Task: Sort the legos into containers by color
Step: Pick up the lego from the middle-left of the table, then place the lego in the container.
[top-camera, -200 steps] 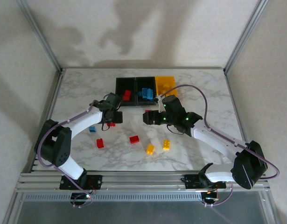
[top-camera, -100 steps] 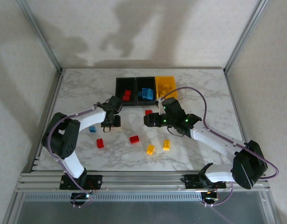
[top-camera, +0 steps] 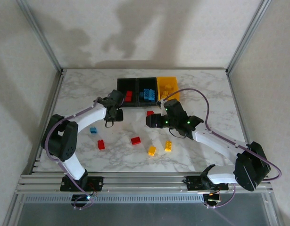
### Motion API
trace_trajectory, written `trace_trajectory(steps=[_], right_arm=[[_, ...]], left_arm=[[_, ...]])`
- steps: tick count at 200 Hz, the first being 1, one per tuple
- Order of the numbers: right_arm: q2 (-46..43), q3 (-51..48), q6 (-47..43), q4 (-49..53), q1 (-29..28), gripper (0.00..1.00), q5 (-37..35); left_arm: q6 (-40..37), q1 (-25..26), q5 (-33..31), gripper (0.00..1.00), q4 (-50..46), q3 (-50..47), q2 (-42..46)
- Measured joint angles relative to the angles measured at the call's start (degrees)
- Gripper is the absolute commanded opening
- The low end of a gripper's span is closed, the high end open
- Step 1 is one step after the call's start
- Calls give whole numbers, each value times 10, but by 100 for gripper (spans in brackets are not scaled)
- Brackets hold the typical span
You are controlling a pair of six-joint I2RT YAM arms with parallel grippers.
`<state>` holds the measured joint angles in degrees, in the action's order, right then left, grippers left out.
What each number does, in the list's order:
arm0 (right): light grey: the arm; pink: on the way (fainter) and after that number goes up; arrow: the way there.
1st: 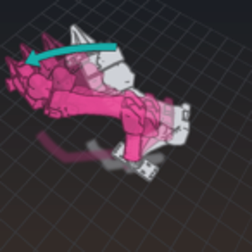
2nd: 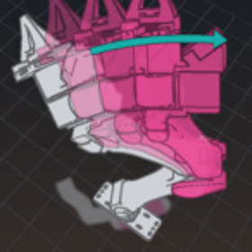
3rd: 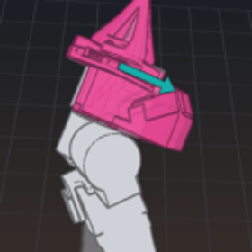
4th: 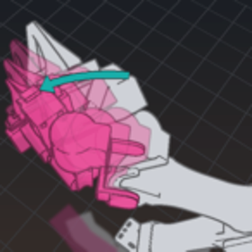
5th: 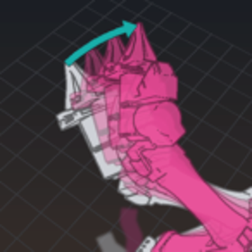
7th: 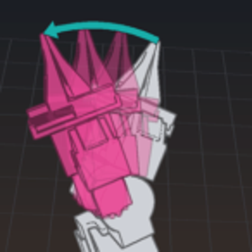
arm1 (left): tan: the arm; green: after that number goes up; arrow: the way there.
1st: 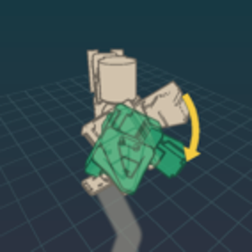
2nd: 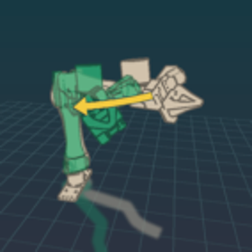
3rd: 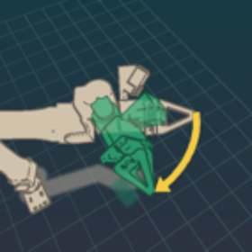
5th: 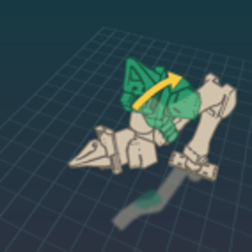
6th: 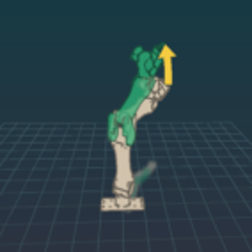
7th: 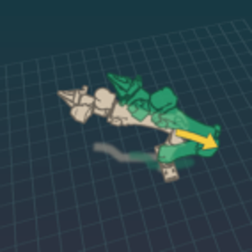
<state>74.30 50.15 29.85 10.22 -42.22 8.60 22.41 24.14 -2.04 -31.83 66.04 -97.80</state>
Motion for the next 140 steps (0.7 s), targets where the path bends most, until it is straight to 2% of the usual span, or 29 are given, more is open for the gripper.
trace_trajectory(steps=[43,140], right_arm=[[-1,-14,22,-29,0,66,1],[9,-14,40,-49,0,66,4]], left_arm=[[-2,0,0,28,-10,143,-33],[-2,-4,-18,33,-41,391,-265]])
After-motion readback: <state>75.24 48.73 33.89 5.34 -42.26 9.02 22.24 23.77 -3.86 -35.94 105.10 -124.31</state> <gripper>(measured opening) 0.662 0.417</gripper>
